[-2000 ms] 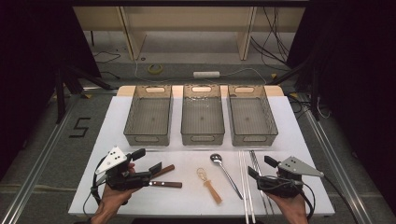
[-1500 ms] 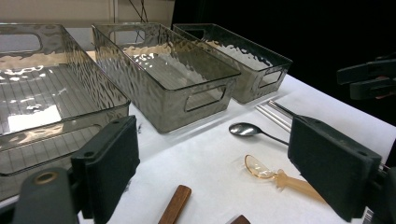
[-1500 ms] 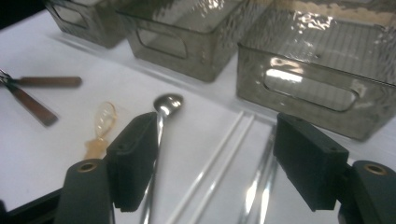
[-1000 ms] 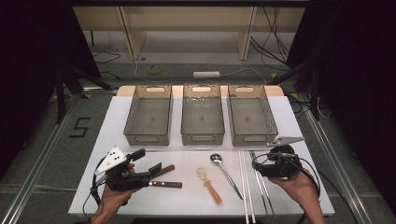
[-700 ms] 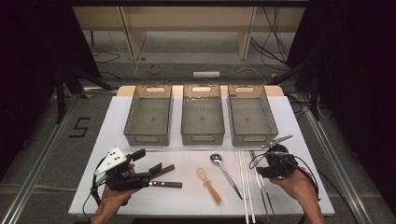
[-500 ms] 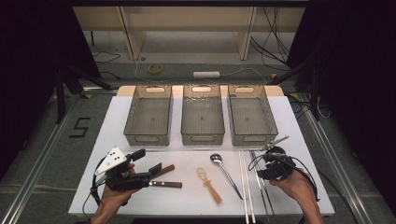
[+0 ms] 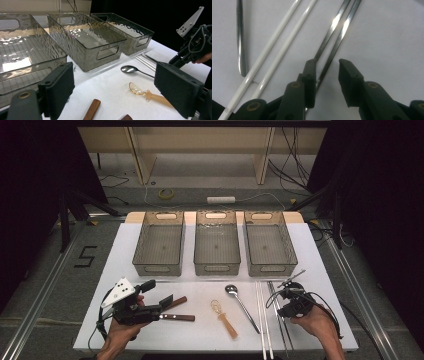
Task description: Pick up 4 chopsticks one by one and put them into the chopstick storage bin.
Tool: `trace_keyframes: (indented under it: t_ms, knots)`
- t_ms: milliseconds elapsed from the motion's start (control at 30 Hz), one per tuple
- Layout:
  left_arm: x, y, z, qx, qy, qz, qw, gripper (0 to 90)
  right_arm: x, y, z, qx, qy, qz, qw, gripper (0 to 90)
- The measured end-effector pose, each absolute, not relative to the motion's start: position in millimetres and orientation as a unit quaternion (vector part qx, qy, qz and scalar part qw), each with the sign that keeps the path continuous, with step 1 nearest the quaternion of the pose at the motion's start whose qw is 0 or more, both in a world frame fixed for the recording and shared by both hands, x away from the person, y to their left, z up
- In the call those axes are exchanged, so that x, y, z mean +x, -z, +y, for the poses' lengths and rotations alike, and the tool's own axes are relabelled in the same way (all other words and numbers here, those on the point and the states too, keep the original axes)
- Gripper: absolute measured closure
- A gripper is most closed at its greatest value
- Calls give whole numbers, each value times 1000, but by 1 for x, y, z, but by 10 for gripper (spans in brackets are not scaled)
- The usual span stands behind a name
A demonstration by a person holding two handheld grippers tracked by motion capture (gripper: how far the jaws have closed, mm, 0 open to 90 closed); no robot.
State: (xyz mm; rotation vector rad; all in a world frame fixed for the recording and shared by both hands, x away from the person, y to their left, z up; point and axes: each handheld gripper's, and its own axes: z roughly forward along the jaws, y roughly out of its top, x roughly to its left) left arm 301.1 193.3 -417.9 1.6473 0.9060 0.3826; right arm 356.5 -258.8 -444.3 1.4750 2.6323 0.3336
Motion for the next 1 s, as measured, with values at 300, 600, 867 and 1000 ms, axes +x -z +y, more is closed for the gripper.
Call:
trace_keyframes:
  t_ms: [300,600,867,1000]
  knots:
    - [301,418,193,703,-164,386,574,157,357,449,-259,483,-99,869,38,748]
    - [301,418,193,704,-164,386,573,157,356,452,-257,484,-93,870,34,762]
    - [301,418,193,704,-165,386,574,157,356,453,-254,482,-82,871,46,772]
    - [301,418,193,704,-165,386,573,157,356,453,-254,482,-82,871,48,789]
